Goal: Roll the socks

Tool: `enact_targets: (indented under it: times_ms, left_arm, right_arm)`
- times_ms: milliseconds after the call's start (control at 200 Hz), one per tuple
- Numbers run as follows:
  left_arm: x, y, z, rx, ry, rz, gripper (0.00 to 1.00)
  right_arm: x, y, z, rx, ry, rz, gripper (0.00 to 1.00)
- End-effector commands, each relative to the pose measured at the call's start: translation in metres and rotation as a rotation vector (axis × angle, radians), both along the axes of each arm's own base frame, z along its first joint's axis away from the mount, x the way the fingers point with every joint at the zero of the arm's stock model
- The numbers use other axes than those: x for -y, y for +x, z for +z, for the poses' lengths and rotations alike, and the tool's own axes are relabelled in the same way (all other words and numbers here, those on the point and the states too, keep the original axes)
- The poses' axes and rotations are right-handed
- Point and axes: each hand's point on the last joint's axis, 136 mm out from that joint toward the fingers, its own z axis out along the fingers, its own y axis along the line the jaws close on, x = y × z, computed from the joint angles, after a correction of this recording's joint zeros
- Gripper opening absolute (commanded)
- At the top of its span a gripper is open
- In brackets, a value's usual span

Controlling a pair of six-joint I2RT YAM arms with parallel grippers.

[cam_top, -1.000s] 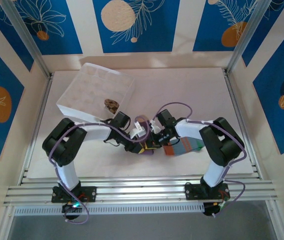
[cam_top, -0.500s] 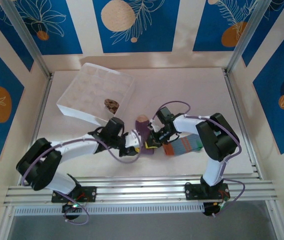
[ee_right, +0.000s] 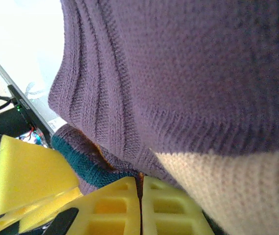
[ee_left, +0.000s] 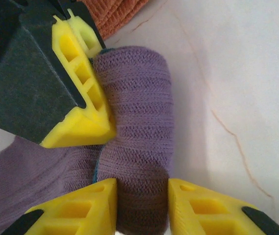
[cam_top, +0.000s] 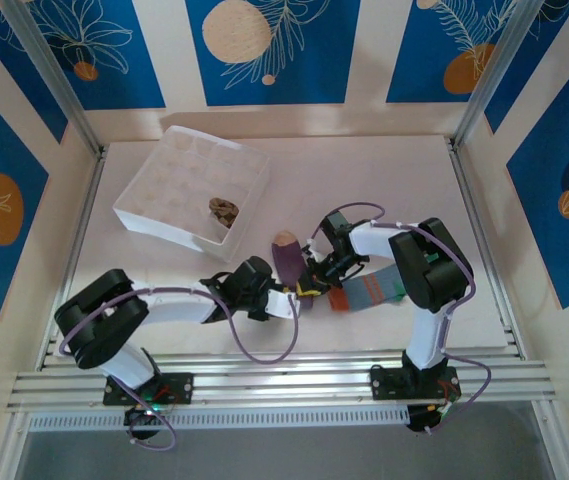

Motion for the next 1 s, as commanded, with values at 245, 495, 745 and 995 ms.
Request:
enact_targets:
  times_ms: [245, 495, 745, 995]
  left_arm:
    - [-0.001, 0.0, -0.026, 0.009, 0.118, -0.026, 0.28]
    - [-0.001, -0.02, -0.032, -0.212, 0.222, -0.036, 0.04]
    - [0.006, -0.032, -0.022, -0.575, 0.247, 0.032, 0.0]
    - [0.012, -0.025, -0.009, -0.831, 0.212, 0.14, 0.01]
  right_arm:
    - [0.02, -0.016, -0.024, -0.081, -0.112, 0.036, 0.0]
    - [0.021, -0.005, -0.007, -0.001, -0.067, 0.015, 0.3]
    - [0.037, 0.021, 0.025, 0.158, 0.047, -0.153, 0.45]
    - [0.041, 0.013, 0.028, 0.192, 0.092, -0.182, 0.49]
